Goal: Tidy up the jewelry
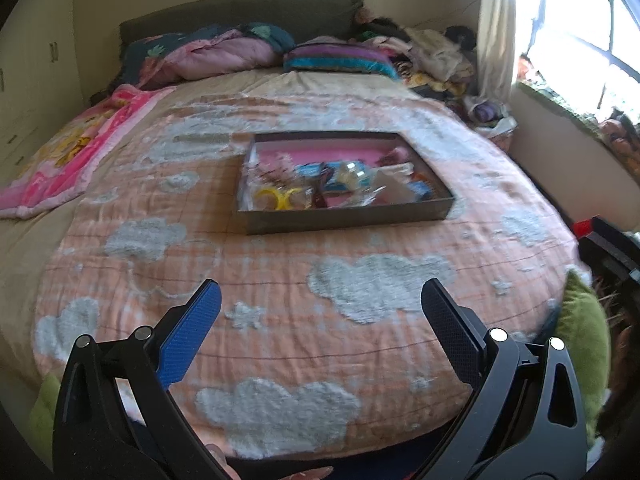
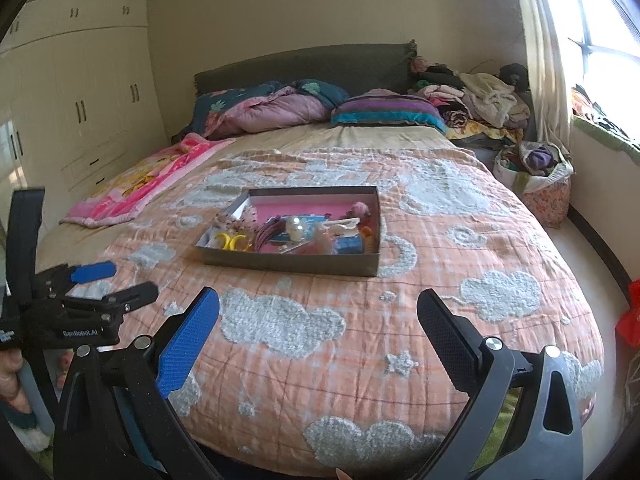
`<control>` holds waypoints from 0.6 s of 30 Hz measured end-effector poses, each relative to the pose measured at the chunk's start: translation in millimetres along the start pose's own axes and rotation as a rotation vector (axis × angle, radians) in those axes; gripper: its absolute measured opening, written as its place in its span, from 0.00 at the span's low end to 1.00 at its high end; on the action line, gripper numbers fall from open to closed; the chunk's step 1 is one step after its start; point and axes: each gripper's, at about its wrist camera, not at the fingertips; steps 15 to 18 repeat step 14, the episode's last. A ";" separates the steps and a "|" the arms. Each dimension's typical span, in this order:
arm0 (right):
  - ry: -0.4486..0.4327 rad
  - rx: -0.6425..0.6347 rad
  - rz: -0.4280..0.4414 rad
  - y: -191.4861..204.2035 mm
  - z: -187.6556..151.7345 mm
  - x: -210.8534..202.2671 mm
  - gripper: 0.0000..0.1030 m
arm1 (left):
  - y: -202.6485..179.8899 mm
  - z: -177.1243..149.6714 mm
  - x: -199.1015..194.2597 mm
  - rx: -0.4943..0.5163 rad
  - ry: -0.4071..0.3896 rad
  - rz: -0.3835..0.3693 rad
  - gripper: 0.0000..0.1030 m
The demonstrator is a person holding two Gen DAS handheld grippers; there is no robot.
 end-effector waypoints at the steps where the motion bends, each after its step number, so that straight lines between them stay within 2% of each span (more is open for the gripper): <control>1: 0.001 0.009 -0.006 -2.8 0.6 1.0 0.96 | 0.3 -0.3 3.9 -0.002 0.007 0.016 0.91; 5: 0.011 0.058 -0.039 -24.8 5.7 7.9 0.96 | 17.3 2.2 13.5 -0.044 0.016 0.040 0.91; 8: 0.009 0.101 -0.080 -53.6 15.0 13.5 0.96 | 50.6 16.0 26.7 -0.117 0.032 0.092 0.91; 10: 0.012 0.130 -0.114 -82.9 25.0 21.9 0.96 | 90.9 30.0 42.2 -0.191 0.045 0.145 0.91; 12: 0.040 0.175 -0.174 -127.5 34.8 41.4 0.96 | 135.5 43.0 59.3 -0.251 0.069 0.239 0.91; 14: 0.081 0.205 -0.238 -168.8 40.6 64.1 0.96 | 195.6 58.5 80.9 -0.320 0.120 0.325 0.91; 18: 0.081 0.205 -0.238 -168.8 40.6 64.1 0.96 | 195.6 58.5 80.9 -0.320 0.120 0.325 0.91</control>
Point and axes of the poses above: each gripper's, at about its wrist camera, not at the fingertips, and x roughly the way its jaws point, y to its left, z to its top, and after that the axes turned 4 degrees about -z, right-handed
